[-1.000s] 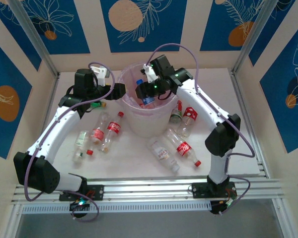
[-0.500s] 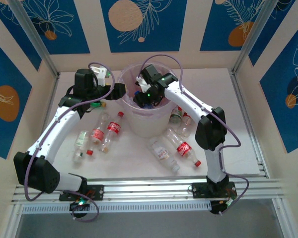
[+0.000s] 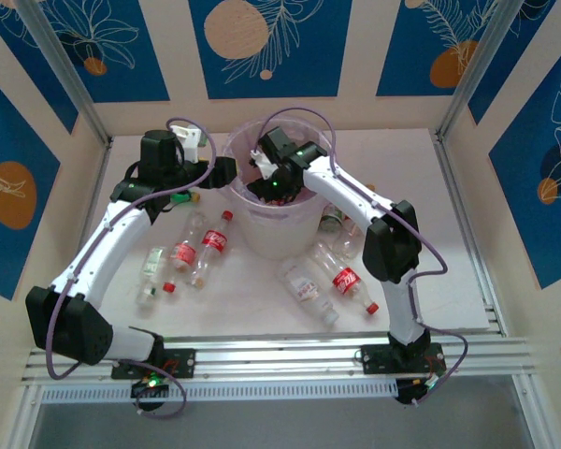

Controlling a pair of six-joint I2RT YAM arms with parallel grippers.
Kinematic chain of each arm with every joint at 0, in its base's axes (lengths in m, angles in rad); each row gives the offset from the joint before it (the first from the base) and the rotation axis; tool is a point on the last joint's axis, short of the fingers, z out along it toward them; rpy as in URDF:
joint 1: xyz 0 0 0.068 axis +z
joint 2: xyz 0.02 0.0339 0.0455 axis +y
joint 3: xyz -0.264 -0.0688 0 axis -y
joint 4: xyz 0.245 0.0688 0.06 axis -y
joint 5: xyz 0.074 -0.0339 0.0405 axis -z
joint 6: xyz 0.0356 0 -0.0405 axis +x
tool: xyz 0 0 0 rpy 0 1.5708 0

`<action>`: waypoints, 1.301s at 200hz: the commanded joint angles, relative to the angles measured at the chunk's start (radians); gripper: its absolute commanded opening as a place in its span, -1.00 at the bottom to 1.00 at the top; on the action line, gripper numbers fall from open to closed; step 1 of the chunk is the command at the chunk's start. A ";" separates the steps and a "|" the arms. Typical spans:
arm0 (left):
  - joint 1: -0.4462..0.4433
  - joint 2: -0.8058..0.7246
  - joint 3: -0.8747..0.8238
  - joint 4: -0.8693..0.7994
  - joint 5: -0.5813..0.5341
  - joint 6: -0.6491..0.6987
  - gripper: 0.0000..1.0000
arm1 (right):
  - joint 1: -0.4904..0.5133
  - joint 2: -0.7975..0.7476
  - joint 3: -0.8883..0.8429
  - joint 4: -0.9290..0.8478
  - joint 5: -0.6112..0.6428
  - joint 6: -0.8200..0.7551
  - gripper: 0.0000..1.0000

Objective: Put the plastic bottles in the bin

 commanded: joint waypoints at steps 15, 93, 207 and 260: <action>-0.003 0.013 -0.037 -0.102 -0.018 0.026 0.77 | 0.001 -0.050 0.040 -0.031 0.020 -0.008 0.98; -0.003 0.011 -0.037 -0.102 -0.018 0.026 0.77 | -0.001 -0.213 0.098 -0.074 0.048 -0.013 0.98; -0.003 0.013 -0.038 -0.099 -0.015 0.023 0.77 | -0.100 -0.672 -0.142 0.033 0.162 0.083 0.98; -0.004 0.017 -0.039 -0.099 -0.020 0.024 0.77 | -0.353 -0.842 -0.404 0.031 0.150 0.174 0.98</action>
